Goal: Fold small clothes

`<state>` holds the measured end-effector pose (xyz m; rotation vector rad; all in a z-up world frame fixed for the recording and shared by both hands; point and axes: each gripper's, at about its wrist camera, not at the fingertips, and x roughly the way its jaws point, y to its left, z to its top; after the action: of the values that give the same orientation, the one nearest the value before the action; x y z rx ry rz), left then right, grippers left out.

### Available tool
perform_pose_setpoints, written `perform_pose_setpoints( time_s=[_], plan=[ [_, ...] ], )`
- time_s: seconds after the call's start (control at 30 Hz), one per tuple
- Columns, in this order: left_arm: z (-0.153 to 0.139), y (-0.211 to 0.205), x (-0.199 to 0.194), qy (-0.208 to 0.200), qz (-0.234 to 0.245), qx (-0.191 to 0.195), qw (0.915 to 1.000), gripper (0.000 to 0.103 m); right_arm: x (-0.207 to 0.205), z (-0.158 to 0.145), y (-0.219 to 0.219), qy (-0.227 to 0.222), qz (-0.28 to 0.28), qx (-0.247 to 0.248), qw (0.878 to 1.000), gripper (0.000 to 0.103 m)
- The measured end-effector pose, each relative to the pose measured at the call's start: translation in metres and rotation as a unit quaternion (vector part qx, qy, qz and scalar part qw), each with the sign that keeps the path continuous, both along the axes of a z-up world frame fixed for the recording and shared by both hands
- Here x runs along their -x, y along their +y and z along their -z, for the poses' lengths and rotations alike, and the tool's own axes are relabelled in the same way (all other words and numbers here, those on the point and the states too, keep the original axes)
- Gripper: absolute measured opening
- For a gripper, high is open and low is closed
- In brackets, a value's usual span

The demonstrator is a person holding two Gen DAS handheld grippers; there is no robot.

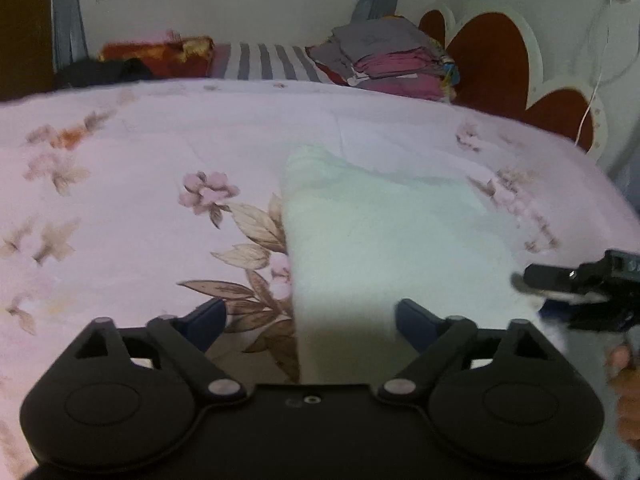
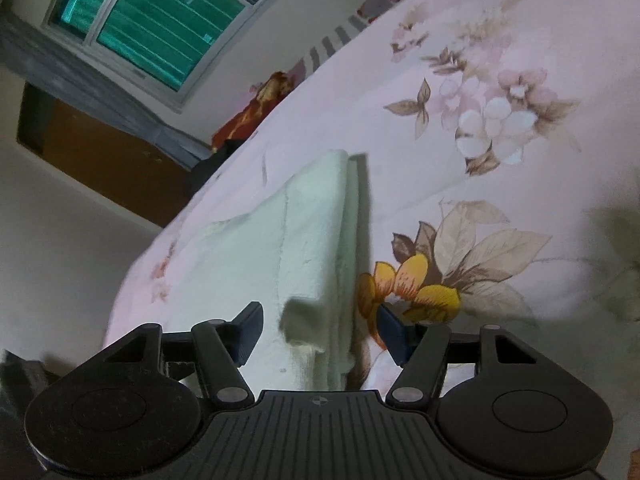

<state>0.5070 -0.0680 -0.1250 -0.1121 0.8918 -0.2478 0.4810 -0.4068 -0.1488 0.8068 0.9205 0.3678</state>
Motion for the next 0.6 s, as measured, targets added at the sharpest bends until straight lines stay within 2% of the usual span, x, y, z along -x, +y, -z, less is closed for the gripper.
perform_pose_setpoints(
  time_s=[0.1, 0.2, 0.33, 0.43, 0.5, 0.57, 0.6],
  plan=[
    [0.006, 0.006, -0.006, 0.026, 0.008, 0.047, 0.9985, 0.079, -0.005, 0.005, -0.008, 0.012, 0.000, -0.021, 1.000, 0.063],
    [0.011, 0.009, -0.011, 0.043, 0.014, 0.070, 0.9965, 0.075, -0.010, 0.011, -0.006, 0.018, -0.017, -0.017, 1.000, 0.063],
    [0.025, 0.020, -0.021, 0.081, 0.002, 0.141, 0.9867, 0.069, -0.016, 0.013, -0.001, 0.020, -0.040, -0.018, 0.999, 0.063],
    [0.030, 0.022, -0.025, 0.085, 0.001, 0.160, 0.9835, 0.068, -0.020, 0.012, 0.003, 0.030, -0.058, -0.019, 0.998, 0.063],
    [0.033, 0.023, -0.028, 0.088, 0.001, 0.171, 0.9814, 0.063, -0.025, 0.014, 0.011, 0.039, -0.080, -0.026, 0.996, 0.063],
    [0.035, 0.023, -0.031, 0.093, -0.003, 0.180, 0.9793, 0.060, -0.029, 0.012, 0.019, 0.033, -0.091, -0.009, 0.995, 0.063],
    [0.035, 0.022, -0.032, 0.092, -0.005, 0.180, 0.9793, 0.058, -0.031, 0.011, 0.022, 0.032, -0.092, -0.003, 0.995, 0.057]
  ],
)
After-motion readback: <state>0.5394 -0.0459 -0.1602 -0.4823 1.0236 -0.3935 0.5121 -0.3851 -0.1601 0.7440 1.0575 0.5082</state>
